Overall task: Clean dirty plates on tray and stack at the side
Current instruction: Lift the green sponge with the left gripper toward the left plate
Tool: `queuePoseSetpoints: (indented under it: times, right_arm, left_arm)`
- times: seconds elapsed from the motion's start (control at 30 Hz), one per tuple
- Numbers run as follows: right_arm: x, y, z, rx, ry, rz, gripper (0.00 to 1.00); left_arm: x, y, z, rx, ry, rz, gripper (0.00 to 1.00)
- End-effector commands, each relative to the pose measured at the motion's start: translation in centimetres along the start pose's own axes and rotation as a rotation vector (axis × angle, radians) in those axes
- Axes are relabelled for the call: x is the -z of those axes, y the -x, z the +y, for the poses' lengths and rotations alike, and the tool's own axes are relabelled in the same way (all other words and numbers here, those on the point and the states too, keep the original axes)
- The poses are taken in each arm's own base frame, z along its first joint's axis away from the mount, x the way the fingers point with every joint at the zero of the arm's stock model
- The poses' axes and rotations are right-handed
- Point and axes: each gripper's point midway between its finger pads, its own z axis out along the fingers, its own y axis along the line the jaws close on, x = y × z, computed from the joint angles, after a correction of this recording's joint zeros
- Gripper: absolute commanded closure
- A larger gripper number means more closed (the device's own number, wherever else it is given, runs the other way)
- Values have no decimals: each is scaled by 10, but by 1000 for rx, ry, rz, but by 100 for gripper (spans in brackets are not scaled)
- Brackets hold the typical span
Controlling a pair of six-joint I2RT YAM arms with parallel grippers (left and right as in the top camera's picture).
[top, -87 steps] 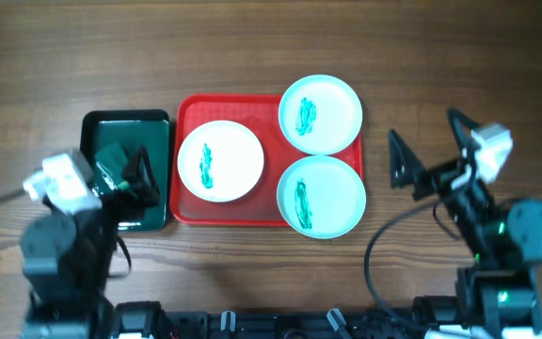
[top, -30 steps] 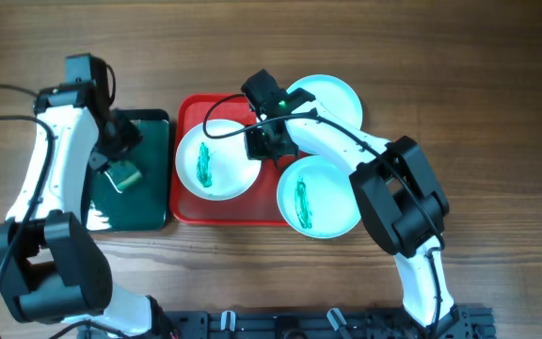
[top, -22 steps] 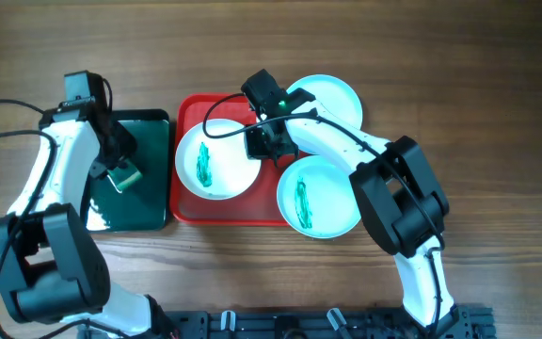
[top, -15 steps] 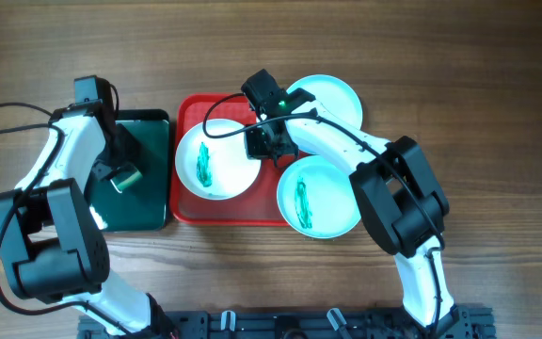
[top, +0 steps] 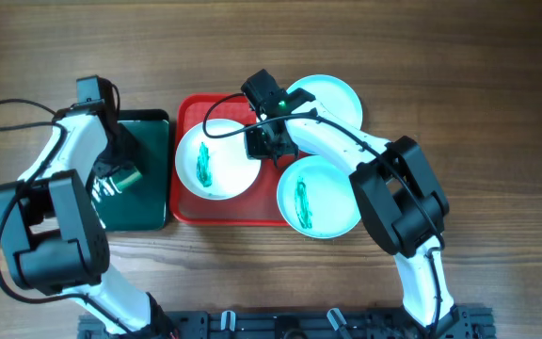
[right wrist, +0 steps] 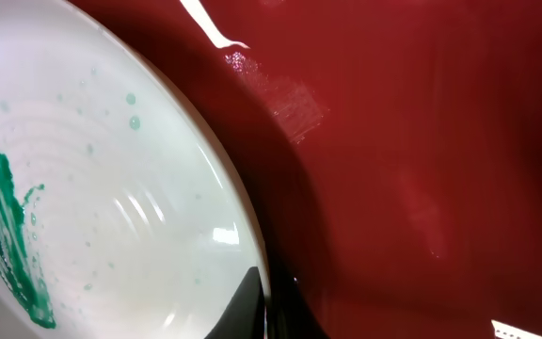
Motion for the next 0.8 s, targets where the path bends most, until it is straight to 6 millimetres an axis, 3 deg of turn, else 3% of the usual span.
queuePoseSetpoints:
  times: [0.0, 0.2, 0.4, 0.43, 0.47, 0.5, 0.6, 0.77]
  right_arm:
    - [-16, 0, -13, -20, -60, 4, 96]
    - [-16, 1, -12, -19, -58, 0, 96]
    - [-16, 2, -11, -18, -55, -5, 96]
    - [-16, 2, -11, -18, -55, -5, 96]
    - [-16, 2, -11, -18, -55, -6, 96]
    - [-16, 2, -11, -18, -55, -6, 96]
    - [-16, 2, -11, -18, -55, -6, 96]
    - [-16, 2, -11, -17, -55, -5, 96]
  left_arm:
    - [-24, -18, 8, -16, 43, 61, 96]
    - [-52, -43, 16, -16, 43, 63, 96]
    - [-54, -47, 16, -14, 35, 73, 96]
    - [-54, -51, 11, -12, 5, 91, 71]
    - [-53, -53, 7, -11, -18, 106, 55]
    - [-53, -56, 1, -9, -50, 124, 48]
    - [-53, -57, -1, -9, -61, 129, 46]
    - [-52, -56, -1, -9, -63, 126, 55]
